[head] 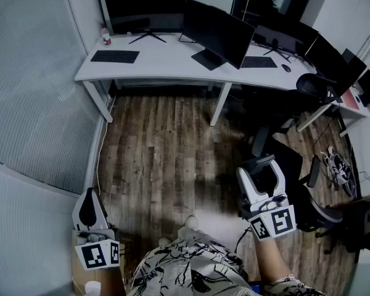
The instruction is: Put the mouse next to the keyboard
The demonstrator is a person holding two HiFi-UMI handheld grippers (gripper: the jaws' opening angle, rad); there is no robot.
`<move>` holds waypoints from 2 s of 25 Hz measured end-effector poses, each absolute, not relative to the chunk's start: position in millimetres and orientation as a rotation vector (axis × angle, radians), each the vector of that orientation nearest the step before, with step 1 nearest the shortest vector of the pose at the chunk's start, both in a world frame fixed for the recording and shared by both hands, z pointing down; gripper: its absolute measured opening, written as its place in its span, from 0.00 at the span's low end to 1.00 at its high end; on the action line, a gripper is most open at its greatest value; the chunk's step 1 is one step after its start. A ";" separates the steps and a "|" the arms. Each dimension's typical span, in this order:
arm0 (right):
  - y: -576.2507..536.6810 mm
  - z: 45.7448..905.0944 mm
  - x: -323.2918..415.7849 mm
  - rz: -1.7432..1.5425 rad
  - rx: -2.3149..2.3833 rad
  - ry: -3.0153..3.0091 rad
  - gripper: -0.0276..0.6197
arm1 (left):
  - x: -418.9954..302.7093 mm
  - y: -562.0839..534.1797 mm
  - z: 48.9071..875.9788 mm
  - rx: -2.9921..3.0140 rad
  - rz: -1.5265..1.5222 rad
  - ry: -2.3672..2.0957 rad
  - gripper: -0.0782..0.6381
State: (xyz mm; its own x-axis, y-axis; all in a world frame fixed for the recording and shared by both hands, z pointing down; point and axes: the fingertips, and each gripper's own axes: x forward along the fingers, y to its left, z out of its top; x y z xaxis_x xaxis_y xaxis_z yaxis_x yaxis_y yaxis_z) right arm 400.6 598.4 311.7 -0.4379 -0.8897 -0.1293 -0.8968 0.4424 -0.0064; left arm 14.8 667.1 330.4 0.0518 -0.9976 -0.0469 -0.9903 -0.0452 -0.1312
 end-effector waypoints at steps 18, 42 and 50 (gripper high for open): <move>561.2 312.5 419.9 0.111 -1.516 2.590 0.51 | 44.7 640.4 328.3 -2.134 -0.096 2.132 0.10; 435.5 304.8 353.9 0.098 -1.469 2.603 0.51 | -13.9 516.1 321.7 -2.116 -0.053 2.142 0.10; 386.0 298.3 317.0 0.111 -1.506 2.590 0.51 | -55.8 456.3 322.5 -2.147 -0.038 2.130 0.10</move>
